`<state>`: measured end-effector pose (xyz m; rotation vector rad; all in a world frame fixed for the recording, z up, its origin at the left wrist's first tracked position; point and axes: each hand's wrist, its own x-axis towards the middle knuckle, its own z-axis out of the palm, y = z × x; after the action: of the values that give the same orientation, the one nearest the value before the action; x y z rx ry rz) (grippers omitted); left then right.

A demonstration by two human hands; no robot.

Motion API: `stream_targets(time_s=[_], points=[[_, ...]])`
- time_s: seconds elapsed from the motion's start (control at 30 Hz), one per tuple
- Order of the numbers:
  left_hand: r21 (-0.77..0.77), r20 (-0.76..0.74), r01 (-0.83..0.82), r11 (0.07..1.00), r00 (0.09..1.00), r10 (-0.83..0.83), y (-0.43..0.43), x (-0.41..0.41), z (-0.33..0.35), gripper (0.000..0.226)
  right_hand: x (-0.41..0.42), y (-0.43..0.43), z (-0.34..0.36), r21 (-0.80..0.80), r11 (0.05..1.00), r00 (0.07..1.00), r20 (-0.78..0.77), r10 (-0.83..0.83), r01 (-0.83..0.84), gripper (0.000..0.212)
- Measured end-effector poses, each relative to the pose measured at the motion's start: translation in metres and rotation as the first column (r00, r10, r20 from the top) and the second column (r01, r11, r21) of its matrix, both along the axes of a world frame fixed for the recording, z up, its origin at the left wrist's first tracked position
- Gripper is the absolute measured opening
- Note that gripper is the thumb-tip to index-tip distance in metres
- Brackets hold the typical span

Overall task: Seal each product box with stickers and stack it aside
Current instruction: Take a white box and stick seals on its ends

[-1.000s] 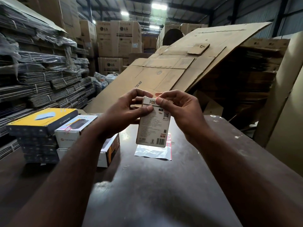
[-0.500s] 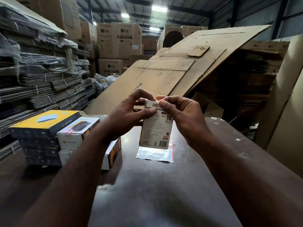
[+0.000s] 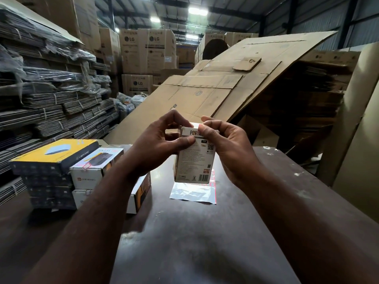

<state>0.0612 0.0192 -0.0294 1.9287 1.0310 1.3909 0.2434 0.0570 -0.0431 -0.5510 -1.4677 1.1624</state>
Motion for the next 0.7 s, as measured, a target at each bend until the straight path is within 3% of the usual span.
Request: stream_targets(time_s=[0.2, 0.33, 0.5, 0.7], points=[[0.020, -0.034, -0.010, 1.000, 0.999, 0.011, 0.001, -0.003, 0.000, 0.031, 0.001, -0.001, 0.001, -0.020, 1.000, 0.999, 0.032, -0.005, 0.006, 0.009], [0.043, -0.055, 0.012, 0.999, 0.998, -0.010, 0.001, -0.007, 0.000, 0.024, 0.009, 0.001, 0.009, -0.211, 0.972, 0.994, -0.008, 0.108, -0.107, 0.056], [0.017, -0.126, 0.085, 0.996, 0.989, -0.082, 0.000, -0.003, 0.001, 0.023, 0.017, -0.002, 0.014, -0.435, 0.877, 0.957, 0.099, 0.274, -0.206, 0.051], [-0.007, -0.011, 0.161, 0.987, 0.987, -0.161, -0.001, 0.005, 0.000, 0.024, 0.018, 0.001, 0.015, -0.539, 0.827, 0.982, 0.000, 0.191, -0.161, 0.064]])
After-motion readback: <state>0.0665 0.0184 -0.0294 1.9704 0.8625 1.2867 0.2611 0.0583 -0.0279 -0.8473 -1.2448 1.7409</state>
